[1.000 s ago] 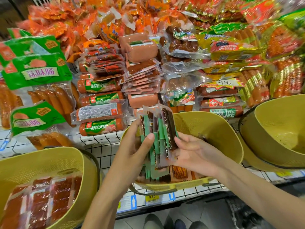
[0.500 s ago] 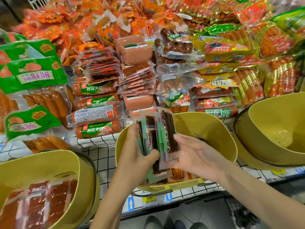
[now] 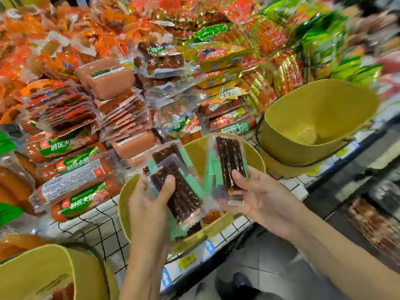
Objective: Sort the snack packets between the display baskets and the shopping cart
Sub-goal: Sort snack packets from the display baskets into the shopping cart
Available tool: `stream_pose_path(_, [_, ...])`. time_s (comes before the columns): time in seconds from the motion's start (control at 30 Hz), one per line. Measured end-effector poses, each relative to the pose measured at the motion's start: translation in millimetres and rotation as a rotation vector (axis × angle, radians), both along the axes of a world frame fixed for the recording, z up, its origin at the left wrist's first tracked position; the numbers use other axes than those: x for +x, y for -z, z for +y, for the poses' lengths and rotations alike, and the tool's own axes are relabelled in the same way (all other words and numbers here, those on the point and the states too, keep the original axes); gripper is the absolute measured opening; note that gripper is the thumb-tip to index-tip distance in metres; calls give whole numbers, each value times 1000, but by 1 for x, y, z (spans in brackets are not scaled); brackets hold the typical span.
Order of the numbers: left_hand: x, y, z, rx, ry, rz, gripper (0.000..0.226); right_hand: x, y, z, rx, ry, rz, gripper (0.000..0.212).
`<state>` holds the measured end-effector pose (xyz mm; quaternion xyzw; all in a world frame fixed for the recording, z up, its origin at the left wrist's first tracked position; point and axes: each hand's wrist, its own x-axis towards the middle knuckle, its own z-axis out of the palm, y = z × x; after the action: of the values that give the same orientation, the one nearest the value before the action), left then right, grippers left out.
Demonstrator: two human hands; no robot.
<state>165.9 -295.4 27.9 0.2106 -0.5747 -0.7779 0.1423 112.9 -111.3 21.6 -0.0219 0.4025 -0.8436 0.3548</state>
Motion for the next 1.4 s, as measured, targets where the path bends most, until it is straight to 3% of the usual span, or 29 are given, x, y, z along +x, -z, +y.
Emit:
stream_pose_path(0.17, [-15,-1,52,17,238,66,112,40,1,67,22,400,-30,30])
stream_pose_path(0.37, [-25,15,162,18,608,20,96,95,16,156,92,813,-109,25])
stream_pose_path(0.53, [-29,32,252,33,885,15,39,130,39,240,54,1091,-101,35])
stream_pose_path(0.67, [-43,47,325,74,978,10,30,140,57,309,92,1198,-94,40])
stream_pose_path(0.93, [-99,91,486,-64,1023,-180,28,123,88,463,135,1464,-194,22])
stream_pose_path(1.0, [-118,105,522,-111,1040,-201,29,109,97,495,137,1489,-240,26])
stream_pose_path(1.2, [-200,165,642,-264,1092,-278,46,43,142,589,189,1528,-411,66])
stream_pose_path(1.27, [-224,187,684,-335,1125,-278,40,17,167,620,221,1544,-466,62])
stream_pose_path(1.4, [-268,240,762,-408,1117,-346,51,-36,239,684,405,1592,-630,53])
